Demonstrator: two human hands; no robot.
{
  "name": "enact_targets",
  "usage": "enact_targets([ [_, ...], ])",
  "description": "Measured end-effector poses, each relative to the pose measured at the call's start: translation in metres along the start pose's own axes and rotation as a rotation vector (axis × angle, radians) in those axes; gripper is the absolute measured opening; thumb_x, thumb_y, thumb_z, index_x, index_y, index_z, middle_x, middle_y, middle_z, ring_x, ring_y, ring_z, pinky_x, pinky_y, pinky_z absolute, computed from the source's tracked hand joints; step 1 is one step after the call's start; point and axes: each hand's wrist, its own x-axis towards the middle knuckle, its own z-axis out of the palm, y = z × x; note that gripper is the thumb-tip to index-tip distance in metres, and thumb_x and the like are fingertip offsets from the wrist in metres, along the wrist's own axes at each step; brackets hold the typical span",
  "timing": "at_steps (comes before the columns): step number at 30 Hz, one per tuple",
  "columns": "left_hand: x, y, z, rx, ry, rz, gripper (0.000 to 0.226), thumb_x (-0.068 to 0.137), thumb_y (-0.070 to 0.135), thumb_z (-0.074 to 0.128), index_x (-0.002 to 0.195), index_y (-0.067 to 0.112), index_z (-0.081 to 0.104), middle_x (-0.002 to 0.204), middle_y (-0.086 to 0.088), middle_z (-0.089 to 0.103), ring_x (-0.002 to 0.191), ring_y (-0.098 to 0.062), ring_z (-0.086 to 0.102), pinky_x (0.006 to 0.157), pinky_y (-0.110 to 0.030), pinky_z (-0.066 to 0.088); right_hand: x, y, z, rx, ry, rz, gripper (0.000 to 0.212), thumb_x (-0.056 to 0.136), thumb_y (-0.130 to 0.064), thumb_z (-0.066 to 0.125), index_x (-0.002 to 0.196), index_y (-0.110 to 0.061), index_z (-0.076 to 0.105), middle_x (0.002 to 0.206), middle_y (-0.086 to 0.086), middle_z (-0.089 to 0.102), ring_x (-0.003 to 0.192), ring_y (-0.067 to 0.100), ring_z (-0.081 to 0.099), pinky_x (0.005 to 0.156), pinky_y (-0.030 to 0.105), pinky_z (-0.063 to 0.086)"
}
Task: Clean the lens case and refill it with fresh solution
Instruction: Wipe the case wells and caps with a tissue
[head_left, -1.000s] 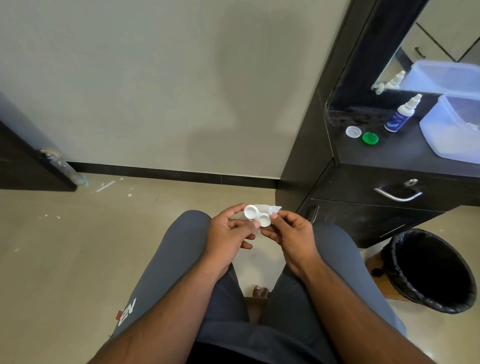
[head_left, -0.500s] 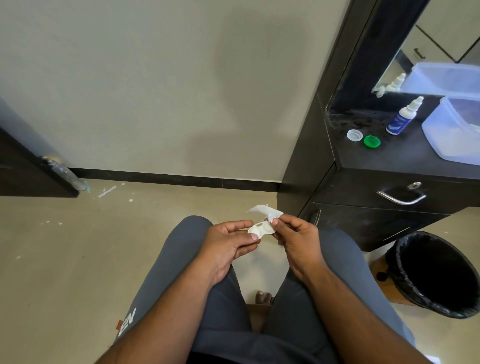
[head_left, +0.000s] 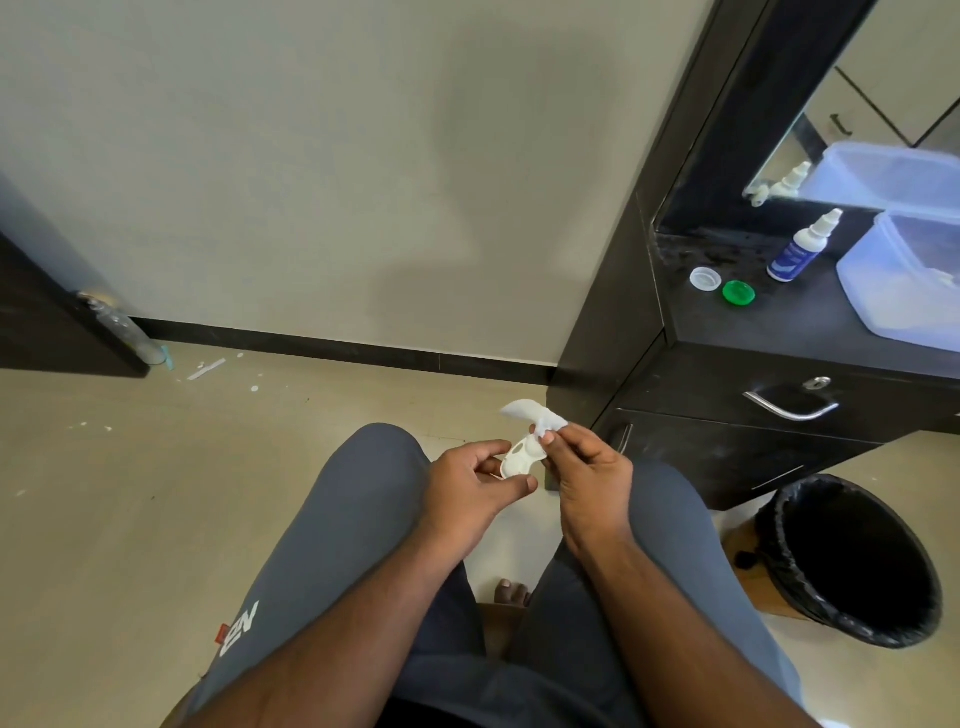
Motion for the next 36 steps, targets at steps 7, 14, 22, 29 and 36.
enact_targets([
  [7, -0.006, 0.000, 0.002, 0.056, 0.111, 0.160, 0.030, 0.078, 0.024, 0.077, 0.108, 0.025, 0.070, 0.089, 0.015, 0.070, 0.079, -0.005, 0.066, 0.065, -0.020, 0.055, -0.003, 0.001, 0.003, 0.038, -0.067, -0.011, 0.020, 0.085, -0.003, 0.066, 0.104, -0.007, 0.072, 0.102, 0.005, 0.071, 0.092, 0.017, 0.069, 0.071, 0.022, 0.055],
  [14, -0.001, 0.003, -0.003, 0.234, 0.228, 0.340, 0.035, 0.078, 0.021, 0.078, 0.111, 0.014, 0.070, 0.100, 0.000, 0.071, 0.085, -0.009, 0.062, 0.069, -0.016, 0.049, -0.005, -0.004, 0.004, 0.027, -0.061, -0.038, 0.016, 0.087, -0.007, 0.065, 0.097, -0.016, 0.074, 0.098, 0.007, 0.072, 0.095, 0.023, 0.067, 0.081, 0.032, 0.056],
  [22, 0.004, -0.001, -0.017, 0.335, 0.181, 0.447, 0.037, 0.079, 0.022, 0.077, 0.114, 0.015, 0.069, 0.105, 0.001, 0.072, 0.091, -0.012, 0.065, 0.072, -0.021, 0.053, 0.007, -0.015, -0.019, -0.403, -0.130, -0.281, 0.018, 0.088, -0.015, 0.064, 0.103, -0.025, 0.066, 0.104, -0.004, 0.066, 0.101, 0.013, 0.061, 0.087, 0.028, 0.052],
  [29, 0.005, -0.006, -0.024, 0.428, 0.067, 0.544, 0.038, 0.080, 0.023, 0.076, 0.117, 0.014, 0.068, 0.093, -0.001, 0.073, 0.078, -0.014, 0.066, 0.065, -0.023, 0.052, 0.007, -0.015, -0.013, -0.775, -0.390, -0.690, 0.022, 0.087, 0.002, 0.060, 0.103, -0.007, 0.072, 0.094, -0.002, 0.058, 0.087, 0.011, 0.057, 0.073, 0.015, 0.049],
  [36, 0.005, -0.004, -0.021, 0.470, 0.077, 0.535, 0.041, 0.082, 0.023, 0.074, 0.120, 0.012, 0.067, 0.101, -0.005, 0.073, 0.084, -0.019, 0.068, 0.069, -0.022, 0.051, 0.003, -0.013, -0.008, -0.893, -0.347, -0.640, 0.023, 0.091, -0.003, 0.056, 0.109, -0.006, 0.070, 0.097, 0.005, 0.061, 0.084, 0.009, 0.053, 0.071, 0.007, 0.039],
])
